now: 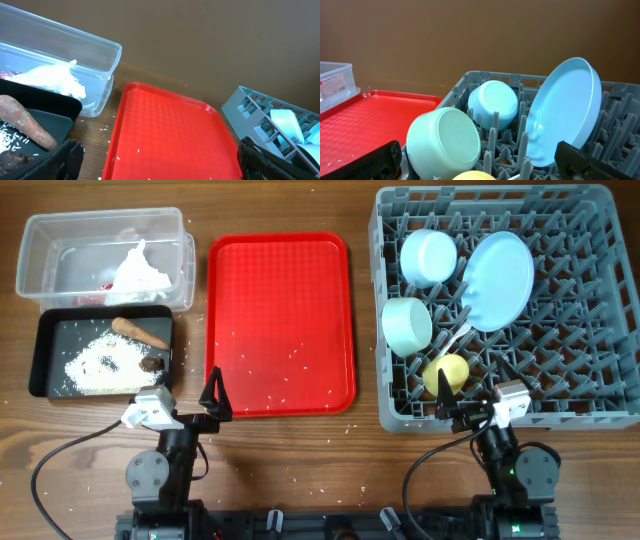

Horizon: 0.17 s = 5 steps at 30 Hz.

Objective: Sort waste into correct bins and load items into the dishwasher rack

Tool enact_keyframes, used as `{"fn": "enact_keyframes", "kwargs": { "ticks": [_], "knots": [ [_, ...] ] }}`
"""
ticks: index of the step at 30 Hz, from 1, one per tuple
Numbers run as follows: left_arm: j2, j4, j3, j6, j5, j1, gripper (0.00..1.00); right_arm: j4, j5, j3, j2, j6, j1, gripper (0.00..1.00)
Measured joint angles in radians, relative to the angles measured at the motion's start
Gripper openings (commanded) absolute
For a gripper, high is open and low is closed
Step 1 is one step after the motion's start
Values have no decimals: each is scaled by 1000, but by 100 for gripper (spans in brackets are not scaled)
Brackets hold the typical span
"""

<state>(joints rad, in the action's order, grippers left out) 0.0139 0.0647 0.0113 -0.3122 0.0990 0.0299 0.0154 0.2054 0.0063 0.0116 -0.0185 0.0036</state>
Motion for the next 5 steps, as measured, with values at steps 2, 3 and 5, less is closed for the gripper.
{"fn": "enact_keyframes", "kwargs": {
  "ticks": [2, 3, 5],
  "knots": [
    [0, 0, 0, 0, 0, 0, 100, 0, 0, 0, 0, 0, 0, 100],
    [0, 0, 0, 0, 0, 0, 100, 0, 0, 0, 0, 0, 0, 100],
    [0, 0, 0, 0, 0, 0, 100, 0, 0, 0, 0, 0, 0, 100]
  ]
}}
